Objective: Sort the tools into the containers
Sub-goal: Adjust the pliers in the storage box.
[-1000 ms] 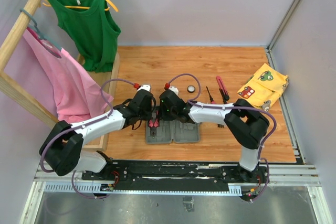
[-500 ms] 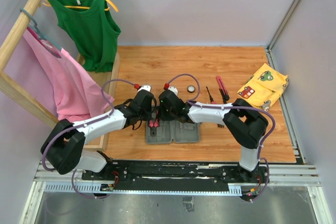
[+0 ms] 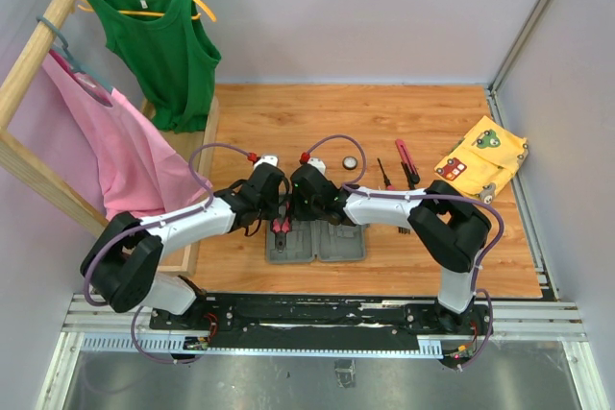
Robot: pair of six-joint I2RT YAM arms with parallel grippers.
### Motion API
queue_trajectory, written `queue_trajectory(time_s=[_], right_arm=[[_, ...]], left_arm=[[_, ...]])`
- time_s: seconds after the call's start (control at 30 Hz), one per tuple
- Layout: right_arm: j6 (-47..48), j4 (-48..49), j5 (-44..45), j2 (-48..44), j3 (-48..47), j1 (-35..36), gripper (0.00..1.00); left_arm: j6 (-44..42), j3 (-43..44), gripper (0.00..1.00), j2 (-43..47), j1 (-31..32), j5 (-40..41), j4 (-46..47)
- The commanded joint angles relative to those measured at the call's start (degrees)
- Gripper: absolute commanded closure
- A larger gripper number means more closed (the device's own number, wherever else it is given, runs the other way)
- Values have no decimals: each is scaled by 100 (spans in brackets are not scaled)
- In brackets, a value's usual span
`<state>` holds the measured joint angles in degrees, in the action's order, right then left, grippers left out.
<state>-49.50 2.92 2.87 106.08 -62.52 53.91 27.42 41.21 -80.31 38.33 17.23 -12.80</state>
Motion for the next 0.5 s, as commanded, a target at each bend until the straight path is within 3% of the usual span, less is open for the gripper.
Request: queue_trajectory(time_s=[0.0,0.47], right_arm=[[28,-323,79,132,-74,-57,86],[105,-1201,252,305,-484,-56,86]], left_arm=[[36,73,89,-197,-44,184,-65],[385,-108,94,-586,-27,299,-344]])
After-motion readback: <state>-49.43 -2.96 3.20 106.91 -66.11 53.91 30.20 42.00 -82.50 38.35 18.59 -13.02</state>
